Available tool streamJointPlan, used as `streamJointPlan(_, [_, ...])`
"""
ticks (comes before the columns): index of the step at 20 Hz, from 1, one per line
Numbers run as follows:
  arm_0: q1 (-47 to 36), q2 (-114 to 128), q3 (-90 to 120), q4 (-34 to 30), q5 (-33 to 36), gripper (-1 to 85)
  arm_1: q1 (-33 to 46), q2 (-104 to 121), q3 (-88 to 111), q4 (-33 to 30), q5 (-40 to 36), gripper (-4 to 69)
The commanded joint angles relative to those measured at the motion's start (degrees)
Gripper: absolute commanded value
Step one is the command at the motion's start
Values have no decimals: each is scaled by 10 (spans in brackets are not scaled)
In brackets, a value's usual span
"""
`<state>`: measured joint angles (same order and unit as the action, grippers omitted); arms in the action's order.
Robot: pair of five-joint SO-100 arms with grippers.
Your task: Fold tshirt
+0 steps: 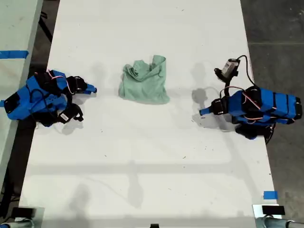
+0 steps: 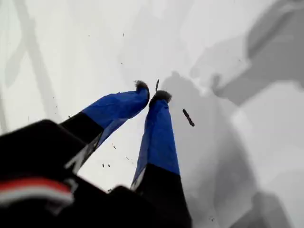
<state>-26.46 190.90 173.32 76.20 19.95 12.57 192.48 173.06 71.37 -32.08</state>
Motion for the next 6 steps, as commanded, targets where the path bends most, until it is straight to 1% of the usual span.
streamJointPlan(1, [-12,0,-4,38,3,68,-3,3,-11,-5,-11,26])
streamJointPlan(6, [-11,0,-4,38,3,68,-3,3,-11,-5,-11,26])
